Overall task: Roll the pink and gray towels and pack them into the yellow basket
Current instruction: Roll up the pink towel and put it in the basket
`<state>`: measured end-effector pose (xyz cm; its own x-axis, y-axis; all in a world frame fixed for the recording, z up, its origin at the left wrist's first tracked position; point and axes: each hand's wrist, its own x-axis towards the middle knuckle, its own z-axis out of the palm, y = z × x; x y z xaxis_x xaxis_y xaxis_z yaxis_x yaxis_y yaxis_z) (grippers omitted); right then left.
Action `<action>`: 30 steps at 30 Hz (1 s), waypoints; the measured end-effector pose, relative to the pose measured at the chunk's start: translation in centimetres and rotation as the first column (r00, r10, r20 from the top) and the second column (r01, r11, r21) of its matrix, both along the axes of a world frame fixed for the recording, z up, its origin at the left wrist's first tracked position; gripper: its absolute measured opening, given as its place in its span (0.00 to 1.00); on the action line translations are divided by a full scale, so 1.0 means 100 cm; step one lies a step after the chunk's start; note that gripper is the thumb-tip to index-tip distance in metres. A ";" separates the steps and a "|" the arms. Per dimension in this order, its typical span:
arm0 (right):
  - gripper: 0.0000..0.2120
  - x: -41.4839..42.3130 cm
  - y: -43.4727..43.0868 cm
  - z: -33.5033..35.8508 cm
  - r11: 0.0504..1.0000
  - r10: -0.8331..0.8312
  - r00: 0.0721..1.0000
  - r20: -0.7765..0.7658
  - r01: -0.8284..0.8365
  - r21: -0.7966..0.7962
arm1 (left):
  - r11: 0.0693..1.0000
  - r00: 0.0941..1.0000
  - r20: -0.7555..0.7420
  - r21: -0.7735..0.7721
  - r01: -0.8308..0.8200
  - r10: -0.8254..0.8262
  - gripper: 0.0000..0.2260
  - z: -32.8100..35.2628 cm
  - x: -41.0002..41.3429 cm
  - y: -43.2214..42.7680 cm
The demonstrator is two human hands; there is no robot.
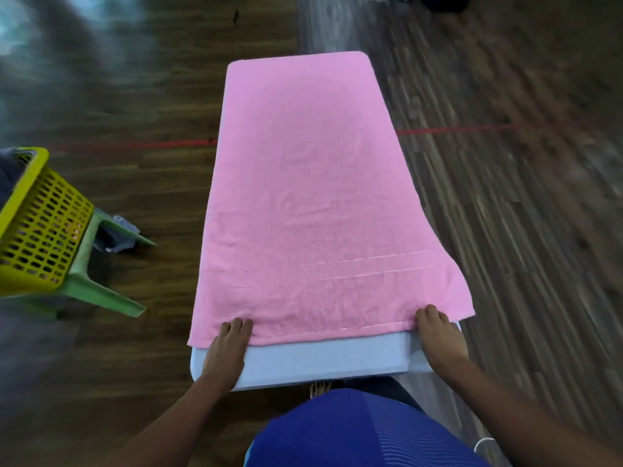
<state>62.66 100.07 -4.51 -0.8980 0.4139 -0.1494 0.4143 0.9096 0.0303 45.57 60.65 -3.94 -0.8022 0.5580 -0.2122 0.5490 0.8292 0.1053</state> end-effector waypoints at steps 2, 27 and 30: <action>0.19 -0.001 0.000 0.000 1.000 -0.009 1.000 -0.010 0.009 0.014 | 1.000 1.000 -0.028 0.023 0.014 -0.014 0.27 -0.001 -0.001 -0.001; 0.06 -0.012 0.050 0.014 0.952 -0.113 0.978 0.174 0.157 -0.264 | 0.951 0.962 0.053 0.143 -0.273 0.268 0.07 -0.001 -0.008 -0.018; 0.06 -0.007 0.039 0.013 0.985 -0.090 0.996 0.001 0.089 -0.151 | 0.960 0.960 -0.082 0.102 -0.261 0.269 0.10 0.000 -0.002 -0.012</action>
<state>61.96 103.93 -3.20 -0.8593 0.4661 -0.2107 0.4942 0.8627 -0.1070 45.37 59.44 -3.91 -0.9378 0.3360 -0.0872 0.3219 0.9358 0.1440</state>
